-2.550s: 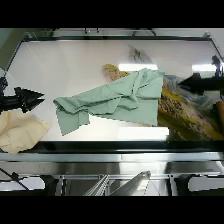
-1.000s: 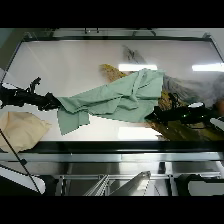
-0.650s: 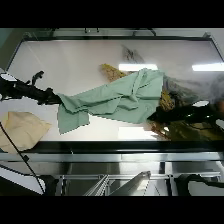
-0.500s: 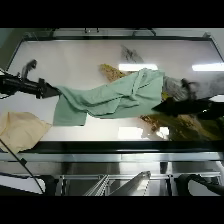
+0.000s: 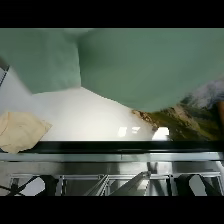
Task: Fold the shirts.
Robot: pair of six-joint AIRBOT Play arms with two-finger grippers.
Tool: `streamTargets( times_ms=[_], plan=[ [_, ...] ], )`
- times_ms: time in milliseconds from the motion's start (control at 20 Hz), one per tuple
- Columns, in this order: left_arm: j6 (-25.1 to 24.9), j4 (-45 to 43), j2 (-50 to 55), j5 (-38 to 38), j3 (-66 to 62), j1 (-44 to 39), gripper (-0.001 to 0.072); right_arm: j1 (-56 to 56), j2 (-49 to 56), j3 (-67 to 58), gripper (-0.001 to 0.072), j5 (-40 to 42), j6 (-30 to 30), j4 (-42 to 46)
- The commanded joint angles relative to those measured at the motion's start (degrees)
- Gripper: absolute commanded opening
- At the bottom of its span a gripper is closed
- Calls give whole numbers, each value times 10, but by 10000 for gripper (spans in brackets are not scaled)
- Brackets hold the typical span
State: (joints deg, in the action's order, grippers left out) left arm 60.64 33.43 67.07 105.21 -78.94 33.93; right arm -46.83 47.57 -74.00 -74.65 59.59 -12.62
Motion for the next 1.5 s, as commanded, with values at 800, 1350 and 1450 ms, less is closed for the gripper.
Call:
streamTargets(
  times_ms=[800, 1350, 1450],
  plan=[
    [-59, -174, -58, -115, 1, 66, 21, 91, -19, -63, 18, 40, 32, 248],
    [5, -153, -253, -128, -146, 57, 22, 123, -172, -104, 18, 159, -16, 295],
    [43, -156, -233, -110, -235, 100, 22, 123, -179, -145, 18, 162, -24, 316]
  ],
)
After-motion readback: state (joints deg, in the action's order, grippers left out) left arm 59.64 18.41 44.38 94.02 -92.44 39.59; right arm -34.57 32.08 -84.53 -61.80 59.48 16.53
